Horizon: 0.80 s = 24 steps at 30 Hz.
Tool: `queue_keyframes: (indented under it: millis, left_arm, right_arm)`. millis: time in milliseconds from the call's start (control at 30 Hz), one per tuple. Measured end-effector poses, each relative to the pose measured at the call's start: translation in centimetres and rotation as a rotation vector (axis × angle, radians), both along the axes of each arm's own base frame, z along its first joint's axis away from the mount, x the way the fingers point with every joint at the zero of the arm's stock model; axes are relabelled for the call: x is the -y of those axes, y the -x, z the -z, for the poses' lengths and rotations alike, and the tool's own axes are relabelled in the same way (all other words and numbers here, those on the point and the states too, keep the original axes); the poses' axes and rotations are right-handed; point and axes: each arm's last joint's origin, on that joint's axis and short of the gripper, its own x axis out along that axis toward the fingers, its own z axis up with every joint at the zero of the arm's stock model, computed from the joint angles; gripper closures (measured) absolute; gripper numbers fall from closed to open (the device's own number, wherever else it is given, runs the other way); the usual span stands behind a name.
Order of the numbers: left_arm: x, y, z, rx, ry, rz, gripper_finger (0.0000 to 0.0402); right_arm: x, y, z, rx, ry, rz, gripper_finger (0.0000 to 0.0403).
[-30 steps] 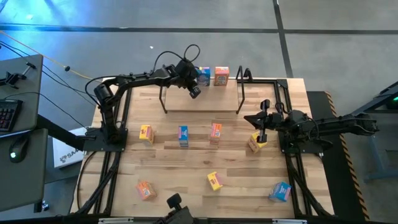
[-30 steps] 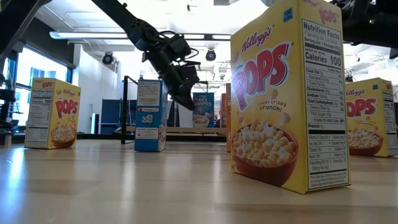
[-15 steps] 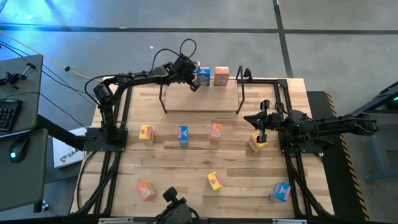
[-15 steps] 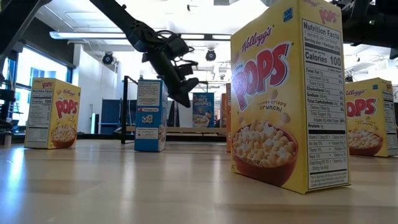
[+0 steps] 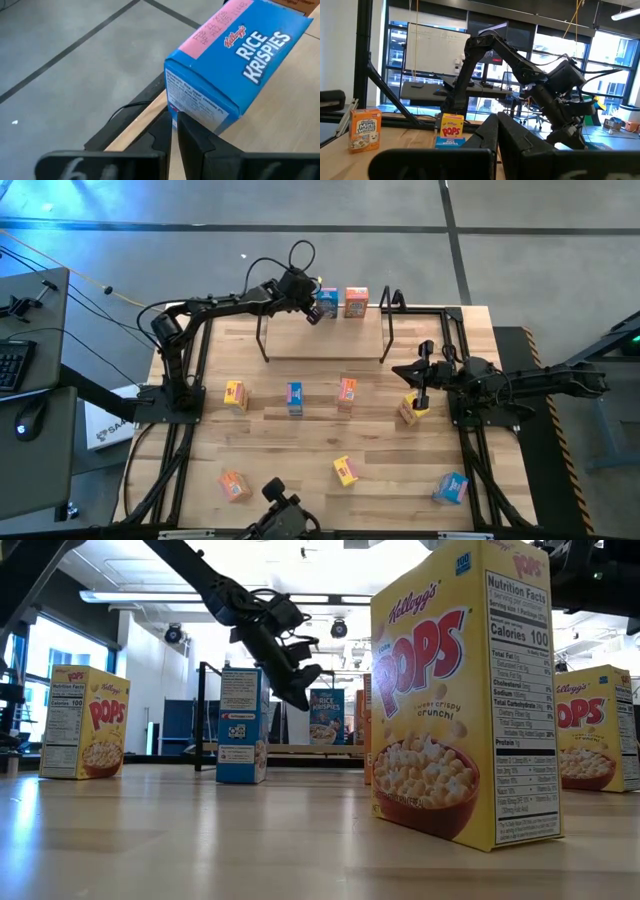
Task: Stack cereal on shelf
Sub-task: Put the top blue cereal box on the shelf, then put the top right yellow cereal box on the shelf
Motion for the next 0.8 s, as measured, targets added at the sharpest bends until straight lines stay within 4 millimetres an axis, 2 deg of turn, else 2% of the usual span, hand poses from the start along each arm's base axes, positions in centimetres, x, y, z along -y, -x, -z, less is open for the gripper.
queue_keyframes:
  millis: [67, 233, 367, 467, 633, 800]
  left_arm:
    - [0.1, 0.2, -0.4, -0.011, -0.008, 0.011, 0.0381]
    - [1.0, 1.2, -2.8, 0.010, -0.054, 0.044, 0.0381]
    - [2.8, 2.9, -3.1, 0.105, -0.069, 0.085, 0.0381]
    - [4.8, 4.5, -3.9, 0.222, -0.114, 0.153, 0.0381]
    - [8.5, 7.0, -5.3, 0.349, -0.162, 0.258, 0.0381]
    - [9.8, 8.9, -5.9, 0.328, -0.090, 0.248, 0.0382]
  right_arm:
    - [0.0, 0.0, 0.0, 0.000, -0.003, -0.001, 0.0403]
    - [0.0, 0.0, 0.0, 0.001, -0.003, -0.001, 0.0403]
    - [0.1, 0.0, 0.0, 0.007, -0.054, 0.026, 0.0402]
    - [0.2, 0.0, 0.0, 0.013, -0.094, 0.061, 0.0391]
    - [0.5, -0.6, -1.0, -0.078, -0.183, 0.139, 0.0341]
    - [0.6, -1.9, -1.8, -0.249, -0.285, 0.189, 0.0268]
